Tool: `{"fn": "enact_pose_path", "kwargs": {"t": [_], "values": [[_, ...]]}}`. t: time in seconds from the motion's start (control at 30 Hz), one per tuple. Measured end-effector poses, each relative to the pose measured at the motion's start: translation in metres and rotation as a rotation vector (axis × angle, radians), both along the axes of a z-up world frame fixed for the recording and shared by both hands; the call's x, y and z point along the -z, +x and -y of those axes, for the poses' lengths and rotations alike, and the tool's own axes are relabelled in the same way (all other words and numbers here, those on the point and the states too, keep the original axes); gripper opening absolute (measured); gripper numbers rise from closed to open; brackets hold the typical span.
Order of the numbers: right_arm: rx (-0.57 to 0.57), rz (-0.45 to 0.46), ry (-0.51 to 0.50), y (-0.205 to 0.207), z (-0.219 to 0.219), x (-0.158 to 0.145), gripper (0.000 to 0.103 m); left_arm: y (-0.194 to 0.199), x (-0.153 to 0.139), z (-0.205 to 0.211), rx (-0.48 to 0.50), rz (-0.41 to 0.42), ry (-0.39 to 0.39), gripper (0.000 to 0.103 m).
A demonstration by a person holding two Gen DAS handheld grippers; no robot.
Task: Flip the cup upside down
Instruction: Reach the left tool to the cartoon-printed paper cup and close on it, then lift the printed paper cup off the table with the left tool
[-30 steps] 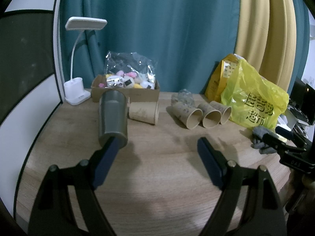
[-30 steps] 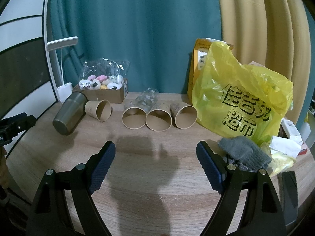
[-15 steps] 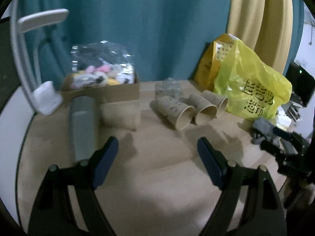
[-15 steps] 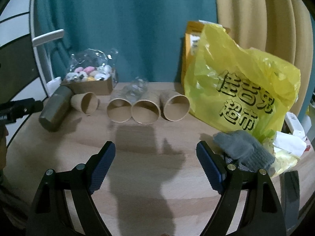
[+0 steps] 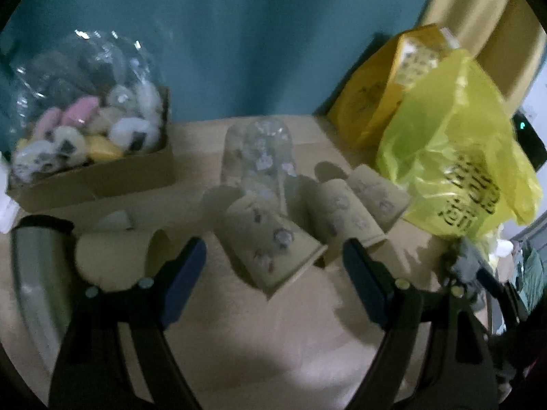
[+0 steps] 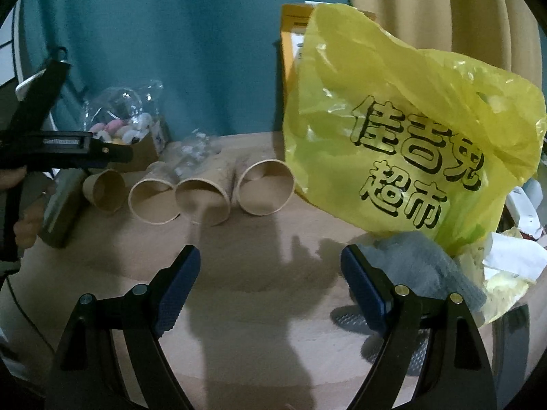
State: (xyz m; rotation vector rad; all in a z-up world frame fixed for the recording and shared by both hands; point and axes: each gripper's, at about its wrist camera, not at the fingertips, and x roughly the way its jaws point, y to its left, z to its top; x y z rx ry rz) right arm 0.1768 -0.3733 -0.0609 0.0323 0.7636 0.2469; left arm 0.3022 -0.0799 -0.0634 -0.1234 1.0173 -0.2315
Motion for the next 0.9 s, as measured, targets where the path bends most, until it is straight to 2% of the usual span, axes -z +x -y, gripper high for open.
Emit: {"fn": "enact_pose_path", "kwargs": {"t": [0.2,0.37,0.47,0.63,0.73,0.9], "values": [[0.015,-0.009,0.025,0.012,0.009,0.005,0.087,0.033,0.027,0.009,-0.039,-0.114,-0.030,0.084],[0.024,-0.019,0.049,0.016,0.014,0.010,0.087,0.047,0.049,0.010,-0.063,-0.184,-0.004,0.084],[0.028,-0.017,0.060,0.015,0.016,0.011,0.087,0.047,0.054,0.014,-0.047,-0.184,0.018,0.081],[0.032,-0.019,0.073,0.012,0.016,0.012,0.087,0.042,0.052,0.015,-0.039,-0.184,0.018,0.067],[0.032,-0.013,0.078,0.008,0.016,0.010,0.087,0.033,0.049,0.013,-0.037,-0.182,0.020,0.062],[0.030,0.001,0.081,-0.002,0.015,0.003,0.087,0.006,0.040,0.007,-0.031,-0.172,0.004,0.061]]}}
